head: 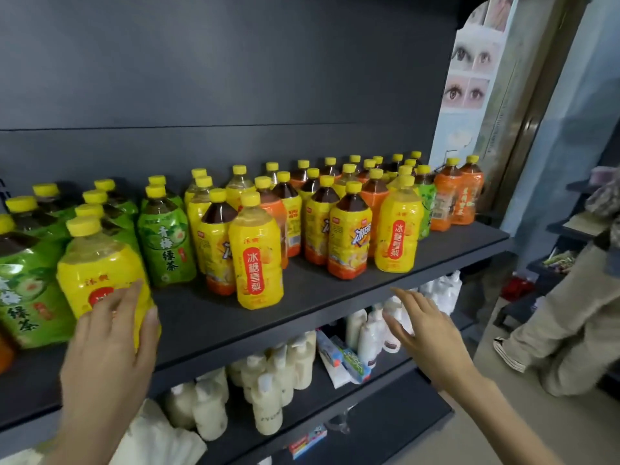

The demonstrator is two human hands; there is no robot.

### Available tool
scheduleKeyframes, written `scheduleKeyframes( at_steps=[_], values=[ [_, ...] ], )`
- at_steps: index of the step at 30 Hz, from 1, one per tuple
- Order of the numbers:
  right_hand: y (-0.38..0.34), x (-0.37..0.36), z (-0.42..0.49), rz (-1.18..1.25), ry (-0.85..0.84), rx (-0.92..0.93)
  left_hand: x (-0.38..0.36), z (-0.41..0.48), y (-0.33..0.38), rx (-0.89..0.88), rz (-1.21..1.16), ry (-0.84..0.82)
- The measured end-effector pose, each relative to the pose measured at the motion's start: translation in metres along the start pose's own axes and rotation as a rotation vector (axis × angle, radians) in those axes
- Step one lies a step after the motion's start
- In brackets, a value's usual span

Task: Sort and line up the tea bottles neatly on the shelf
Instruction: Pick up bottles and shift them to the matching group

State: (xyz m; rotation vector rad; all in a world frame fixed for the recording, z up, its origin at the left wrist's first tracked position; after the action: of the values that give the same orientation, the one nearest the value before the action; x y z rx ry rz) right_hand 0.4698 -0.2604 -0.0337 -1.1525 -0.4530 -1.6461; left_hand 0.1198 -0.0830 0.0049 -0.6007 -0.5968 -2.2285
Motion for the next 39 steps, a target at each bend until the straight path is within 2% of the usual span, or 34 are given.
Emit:
scheduleKeyframes(
  at_steps=[3,9,15,20,25,28,36,39],
  values=[
    [0.04,0.011,-0.009,0.008,-0.08,-0.023,-0.017,-0.012,0.047,-0.064,0.023,-0.093],
    [0.097,0.053,-0.013,-0.063,0.036,-0.046,-0.065,-0.012,0.125,-0.175,0.05,-0.278],
    [0.148,0.072,-0.002,-0.036,0.022,-0.128,-0.096,0.005,0.174,-0.186,0.026,-0.334],
    [0.184,0.053,0.003,-0.062,-0.088,-0.194,-0.145,0.016,0.208,-0.178,0.02,-0.446],
    [0.225,0.047,0.052,-0.091,-0.081,-0.194,-0.19,0.05,0.262,-0.245,-0.035,-0.369],
    [0.245,0.046,0.084,-0.098,-0.06,-0.177,-0.209,0.068,0.283,-0.2,-0.071,-0.356],
    [0.302,0.022,0.128,-0.019,-0.055,-0.141,-0.248,0.077,0.313,-0.144,0.014,-0.403],
    [0.318,0.014,0.148,0.024,-0.076,-0.095,-0.246,0.078,0.325,-0.027,0.041,-0.385]
  ],
)
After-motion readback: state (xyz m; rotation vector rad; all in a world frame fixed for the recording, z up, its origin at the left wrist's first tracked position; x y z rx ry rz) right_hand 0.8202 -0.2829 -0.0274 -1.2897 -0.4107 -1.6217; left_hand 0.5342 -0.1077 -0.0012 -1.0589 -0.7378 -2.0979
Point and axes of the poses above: each hand's wrist, its own z-axis towards the middle knuckle, its own x-axis out of the back of the hand, y = z × x, the point moved 3 cm from there along z, towards the middle knuckle, and after that the axes turned 1 degree about y, right-handed, at the moved point
